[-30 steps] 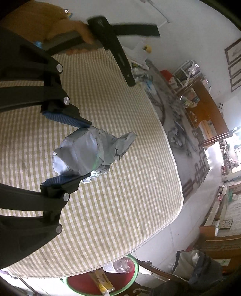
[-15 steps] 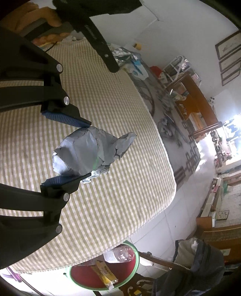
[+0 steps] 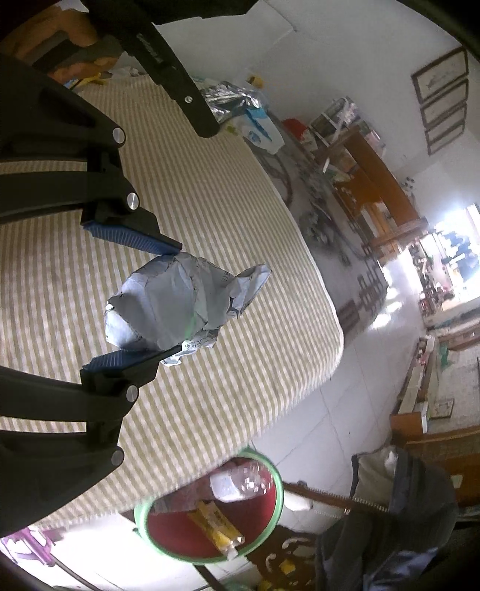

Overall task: Collect trash
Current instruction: 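Carry the foil wrapper and crumpled foil over to the red bin, then open both tools over the red bin to drop the items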

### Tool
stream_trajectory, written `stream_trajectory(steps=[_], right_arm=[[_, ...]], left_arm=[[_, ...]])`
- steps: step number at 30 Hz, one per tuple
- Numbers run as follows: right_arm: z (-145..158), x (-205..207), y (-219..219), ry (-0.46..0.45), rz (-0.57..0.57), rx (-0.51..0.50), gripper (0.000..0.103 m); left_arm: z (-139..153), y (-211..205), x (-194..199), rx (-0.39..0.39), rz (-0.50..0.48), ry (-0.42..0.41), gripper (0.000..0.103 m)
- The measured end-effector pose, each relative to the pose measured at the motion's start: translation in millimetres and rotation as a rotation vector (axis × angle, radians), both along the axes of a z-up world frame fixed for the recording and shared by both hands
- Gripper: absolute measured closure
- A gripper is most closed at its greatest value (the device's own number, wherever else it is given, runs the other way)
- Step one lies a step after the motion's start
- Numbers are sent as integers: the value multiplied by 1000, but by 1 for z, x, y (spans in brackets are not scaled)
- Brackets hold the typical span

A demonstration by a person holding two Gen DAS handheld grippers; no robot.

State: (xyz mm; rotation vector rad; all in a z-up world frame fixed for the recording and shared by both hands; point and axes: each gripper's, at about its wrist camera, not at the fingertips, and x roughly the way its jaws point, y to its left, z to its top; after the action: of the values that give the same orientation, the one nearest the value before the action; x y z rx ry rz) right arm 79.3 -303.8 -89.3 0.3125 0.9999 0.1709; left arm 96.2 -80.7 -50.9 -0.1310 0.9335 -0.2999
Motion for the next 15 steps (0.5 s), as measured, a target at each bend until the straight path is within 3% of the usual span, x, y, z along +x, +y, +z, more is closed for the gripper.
stream_trajectory(steps=[8, 15], right_arm=[[-3, -7, -92, 6, -178, -30, 56], [-10, -9, -182, 27, -306, -55, 56]], left_arm=[[-5, -83, 6, -40, -158, 29, 68], [-19, -184, 21, -49, -304, 76, 68]])
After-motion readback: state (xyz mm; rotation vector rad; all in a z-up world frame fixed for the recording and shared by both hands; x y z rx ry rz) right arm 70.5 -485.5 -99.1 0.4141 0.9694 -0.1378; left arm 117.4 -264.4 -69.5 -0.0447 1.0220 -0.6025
